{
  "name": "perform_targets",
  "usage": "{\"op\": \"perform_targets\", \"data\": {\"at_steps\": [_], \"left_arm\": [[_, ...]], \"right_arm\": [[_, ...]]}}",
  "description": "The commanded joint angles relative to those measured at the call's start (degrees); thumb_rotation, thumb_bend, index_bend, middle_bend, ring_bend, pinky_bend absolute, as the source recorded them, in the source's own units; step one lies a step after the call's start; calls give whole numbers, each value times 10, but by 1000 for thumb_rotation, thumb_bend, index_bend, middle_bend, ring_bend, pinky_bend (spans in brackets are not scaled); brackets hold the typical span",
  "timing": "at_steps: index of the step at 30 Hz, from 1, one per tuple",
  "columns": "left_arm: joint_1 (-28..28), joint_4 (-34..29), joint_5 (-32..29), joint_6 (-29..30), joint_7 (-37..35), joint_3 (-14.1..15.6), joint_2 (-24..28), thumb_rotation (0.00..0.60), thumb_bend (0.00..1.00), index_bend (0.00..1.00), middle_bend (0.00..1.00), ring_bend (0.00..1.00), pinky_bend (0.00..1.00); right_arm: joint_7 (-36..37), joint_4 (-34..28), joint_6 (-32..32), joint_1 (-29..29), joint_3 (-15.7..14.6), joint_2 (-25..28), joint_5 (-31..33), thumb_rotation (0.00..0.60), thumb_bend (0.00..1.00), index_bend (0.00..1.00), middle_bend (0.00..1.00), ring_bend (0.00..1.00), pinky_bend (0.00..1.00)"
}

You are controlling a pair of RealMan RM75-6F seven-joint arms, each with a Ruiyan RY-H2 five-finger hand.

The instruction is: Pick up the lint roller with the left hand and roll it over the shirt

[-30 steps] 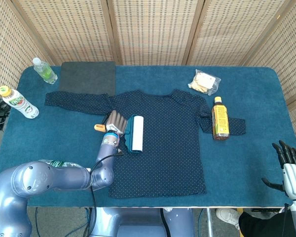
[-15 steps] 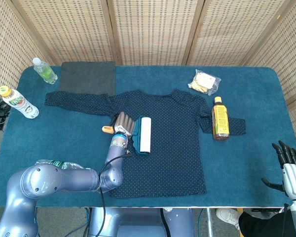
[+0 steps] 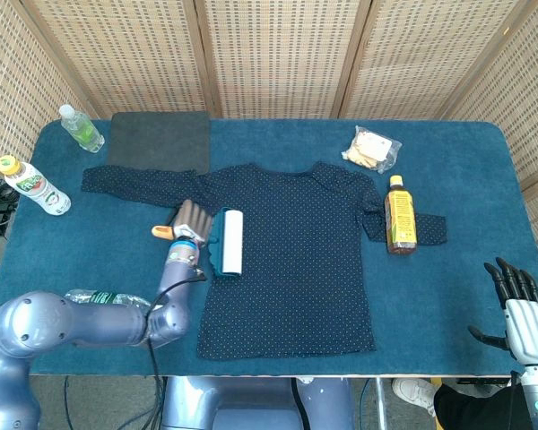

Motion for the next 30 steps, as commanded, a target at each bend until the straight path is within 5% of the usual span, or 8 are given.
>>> {"op": "perform_targets", "data": {"at_steps": [1,12,30], "left_arm": [[16,-13,15,2,-12,11,13,600,646,926,849,659,658],[37,-42,48,6,-37,11,37,600,646,926,849,659,658],[-15,7,43,27,-1,-54,-67,600,646,926,849,659,658]], "right_arm": [[-2,-3,2,-1,-2,0,-3,600,86,0,0,0,0],[-5,-9,4,-1,-5,1,-9,600,86,0,0,0,0],[12,0,-7,2,0,3,6,600,85,0,0,0,0]]}}
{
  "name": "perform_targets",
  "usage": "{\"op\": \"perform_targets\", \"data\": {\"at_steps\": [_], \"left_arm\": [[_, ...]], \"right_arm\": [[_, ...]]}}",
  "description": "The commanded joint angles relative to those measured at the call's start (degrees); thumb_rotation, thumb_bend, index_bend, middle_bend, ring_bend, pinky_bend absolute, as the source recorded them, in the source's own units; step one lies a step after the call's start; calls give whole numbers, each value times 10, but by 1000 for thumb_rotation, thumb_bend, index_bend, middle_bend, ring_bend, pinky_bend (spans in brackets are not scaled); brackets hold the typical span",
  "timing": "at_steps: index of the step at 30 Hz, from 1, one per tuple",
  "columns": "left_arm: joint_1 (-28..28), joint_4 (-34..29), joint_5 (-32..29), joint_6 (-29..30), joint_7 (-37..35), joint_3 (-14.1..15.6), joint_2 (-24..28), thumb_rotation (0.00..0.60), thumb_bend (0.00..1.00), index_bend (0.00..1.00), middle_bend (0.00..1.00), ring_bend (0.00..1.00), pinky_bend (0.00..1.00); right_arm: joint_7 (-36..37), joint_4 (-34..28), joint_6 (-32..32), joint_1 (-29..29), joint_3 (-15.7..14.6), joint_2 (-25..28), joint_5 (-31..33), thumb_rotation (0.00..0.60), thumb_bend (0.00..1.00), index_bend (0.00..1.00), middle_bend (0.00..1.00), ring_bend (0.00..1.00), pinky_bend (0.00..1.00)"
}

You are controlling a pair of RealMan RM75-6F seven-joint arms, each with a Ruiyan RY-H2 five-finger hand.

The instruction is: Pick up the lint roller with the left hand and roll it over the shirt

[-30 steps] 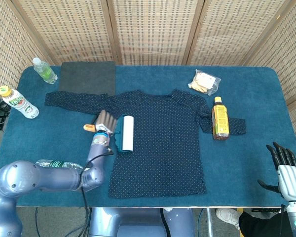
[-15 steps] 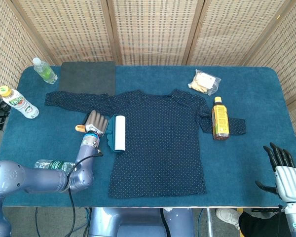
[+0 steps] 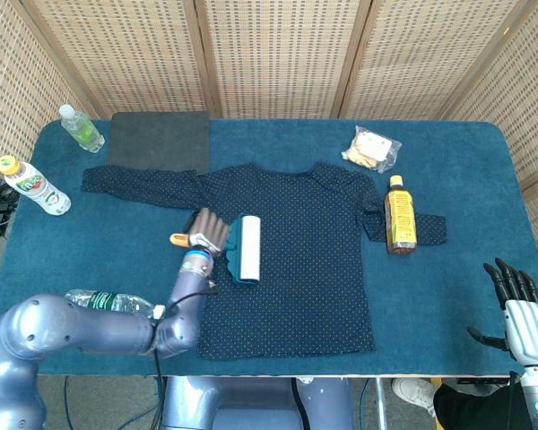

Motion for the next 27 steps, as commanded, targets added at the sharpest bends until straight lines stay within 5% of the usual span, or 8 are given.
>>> {"op": "perform_targets", "data": {"at_steps": [1,11,27], "left_arm": [[-12,18,3,9,7,-17,-26,600,646,926,849,659,658],[-17,19,8,21,14,-41,-44,600,646,926,849,659,658],[42,-22,29,35,-8,0,22,600,645,926,849,659,658]], "right_arm": [[1,2,-1,0,0,0,1,600,86,0,0,0,0],[4,1,2,0,2,1,1,600,86,0,0,0,0],[-2,-13,14,-3,-3,5,-15,600,86,0,0,0,0]]}}
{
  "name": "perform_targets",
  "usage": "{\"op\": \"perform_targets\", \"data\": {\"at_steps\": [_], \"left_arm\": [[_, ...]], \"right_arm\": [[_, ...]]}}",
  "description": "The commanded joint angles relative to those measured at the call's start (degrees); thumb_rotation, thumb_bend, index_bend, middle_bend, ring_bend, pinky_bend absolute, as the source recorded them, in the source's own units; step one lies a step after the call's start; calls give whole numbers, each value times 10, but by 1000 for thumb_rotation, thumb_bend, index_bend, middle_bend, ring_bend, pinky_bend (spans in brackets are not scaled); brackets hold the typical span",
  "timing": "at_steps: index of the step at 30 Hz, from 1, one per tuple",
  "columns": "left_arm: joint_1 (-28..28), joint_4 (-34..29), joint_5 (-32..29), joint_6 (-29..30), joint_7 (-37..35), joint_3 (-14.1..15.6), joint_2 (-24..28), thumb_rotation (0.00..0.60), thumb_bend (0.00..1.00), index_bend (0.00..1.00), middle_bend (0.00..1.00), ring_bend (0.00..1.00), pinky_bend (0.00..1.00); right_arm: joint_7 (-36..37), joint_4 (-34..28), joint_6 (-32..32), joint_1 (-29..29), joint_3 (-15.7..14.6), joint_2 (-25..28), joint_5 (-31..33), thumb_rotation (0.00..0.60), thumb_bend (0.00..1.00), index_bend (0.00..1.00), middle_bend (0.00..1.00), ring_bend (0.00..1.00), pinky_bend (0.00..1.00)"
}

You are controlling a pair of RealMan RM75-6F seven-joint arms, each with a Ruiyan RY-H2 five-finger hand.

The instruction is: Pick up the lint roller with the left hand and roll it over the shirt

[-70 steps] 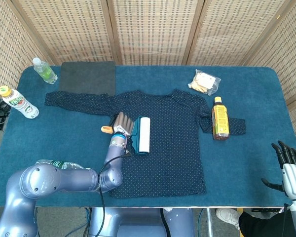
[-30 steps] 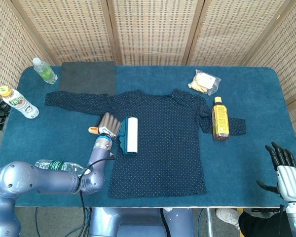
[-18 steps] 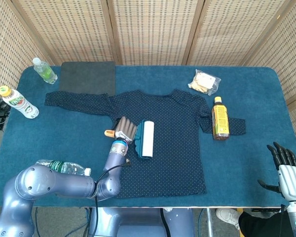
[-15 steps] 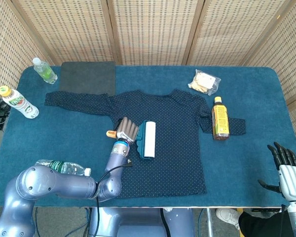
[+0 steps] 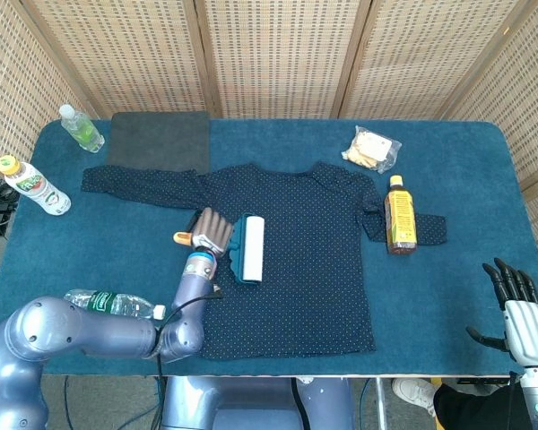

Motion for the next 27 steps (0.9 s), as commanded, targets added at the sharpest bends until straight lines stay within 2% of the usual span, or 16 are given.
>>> {"op": "perform_targets", "data": {"at_steps": [1,10,17,21,24,26,27], "left_arm": [[26,-16,8,-1,-18,18,28,600,645,926,849,659,658],[83,-44,66,-22,-89,47,87,600,642,926,849,659,655],[161,-50,215,-49,-249,59,138,600,612,887,767,645,610],[187,-44,258,-66,-291,72,159,600,585,788,654,575,537],[202,-41,285,-76,-321,76,169,600,518,717,601,536,516],[209,-39,295,-83,-329,82,176,600,456,591,502,463,458],[210,-40,291,-89,-325,87,180,600,402,453,384,362,380]], "right_arm": [[-3,-4,4,-1,-1,1,-4,600,86,0,0,0,0],[-15,-10,9,-2,-6,0,-14,600,85,0,0,0,0],[-28,-18,21,-5,-6,0,-21,600,86,0,0,0,0],[-35,-19,24,-6,-7,-1,-25,600,85,0,0,0,0],[-39,-21,26,-6,-8,-2,-28,600,86,0,0,0,0],[-44,-23,29,-7,-9,-2,-31,600,86,0,0,0,0],[-46,-24,30,-7,-10,-2,-33,600,86,0,0,0,0]]}}
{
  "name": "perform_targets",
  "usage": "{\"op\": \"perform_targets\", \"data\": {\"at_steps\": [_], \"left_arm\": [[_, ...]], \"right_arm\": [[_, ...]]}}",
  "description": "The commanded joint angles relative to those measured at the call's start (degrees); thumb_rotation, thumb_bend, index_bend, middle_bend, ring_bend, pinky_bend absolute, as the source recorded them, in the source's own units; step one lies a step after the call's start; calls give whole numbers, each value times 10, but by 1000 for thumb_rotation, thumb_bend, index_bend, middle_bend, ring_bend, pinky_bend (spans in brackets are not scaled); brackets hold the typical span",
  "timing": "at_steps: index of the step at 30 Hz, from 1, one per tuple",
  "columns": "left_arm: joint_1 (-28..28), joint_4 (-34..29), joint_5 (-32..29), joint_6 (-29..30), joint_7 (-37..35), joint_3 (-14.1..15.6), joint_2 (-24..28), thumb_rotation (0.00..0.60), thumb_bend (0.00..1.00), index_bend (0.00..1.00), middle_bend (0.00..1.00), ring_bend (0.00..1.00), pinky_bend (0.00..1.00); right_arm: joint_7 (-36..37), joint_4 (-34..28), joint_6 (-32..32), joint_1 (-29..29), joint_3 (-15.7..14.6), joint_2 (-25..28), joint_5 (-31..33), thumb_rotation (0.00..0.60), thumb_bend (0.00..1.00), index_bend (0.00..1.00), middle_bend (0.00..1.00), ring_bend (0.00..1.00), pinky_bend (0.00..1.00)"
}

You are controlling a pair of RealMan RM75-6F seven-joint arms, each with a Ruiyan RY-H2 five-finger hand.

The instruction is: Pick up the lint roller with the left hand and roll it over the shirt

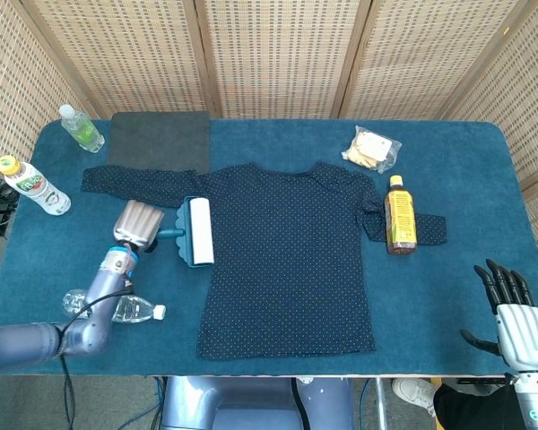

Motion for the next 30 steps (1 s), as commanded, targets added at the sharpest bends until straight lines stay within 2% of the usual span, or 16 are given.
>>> {"op": "perform_targets", "data": {"at_steps": [1,2,4,7,10,12,15,17,19,22,30], "left_arm": [[8,1,-3,-19,1,14,15,600,344,310,234,222,277],[8,0,-9,-23,2,14,16,600,285,204,105,98,165],[8,0,-19,-28,3,15,18,600,203,89,4,2,38],[14,6,-18,-29,-5,14,14,600,122,0,0,0,0],[28,18,12,-16,-29,13,7,600,62,0,0,0,0],[43,24,39,-2,-55,9,3,600,59,0,0,0,0],[86,2,99,38,-147,-7,9,600,58,0,0,0,0],[123,-20,158,78,-214,-7,20,600,58,0,0,0,0],[164,-34,231,132,-276,3,29,600,59,0,0,0,0],[217,-36,312,204,-326,24,33,600,59,0,0,0,0],[322,-59,390,302,-369,60,45,600,58,0,0,0,0]], "right_arm": [[-5,-3,4,-1,-1,0,-4,600,86,0,0,0,0],[-6,-4,5,-1,-1,0,-5,600,86,0,0,0,0],[-8,-6,7,-2,-2,0,-7,600,86,0,0,0,0],[-10,-7,9,-3,-2,0,-8,600,85,0,0,0,0],[-12,-7,10,-3,-2,0,-9,600,86,0,0,0,0],[-13,-7,10,-3,-2,0,-8,600,86,0,0,0,0],[-14,-7,10,-3,-2,0,-10,600,85,0,0,0,0],[-15,-6,11,-3,-2,-1,-10,600,85,0,0,0,0],[-17,-6,13,-4,-2,-1,-11,600,86,0,0,0,0],[-18,-5,13,-4,0,-1,-9,600,85,0,0,0,0],[-23,1,16,-3,6,-4,-2,600,86,0,0,0,0]]}}
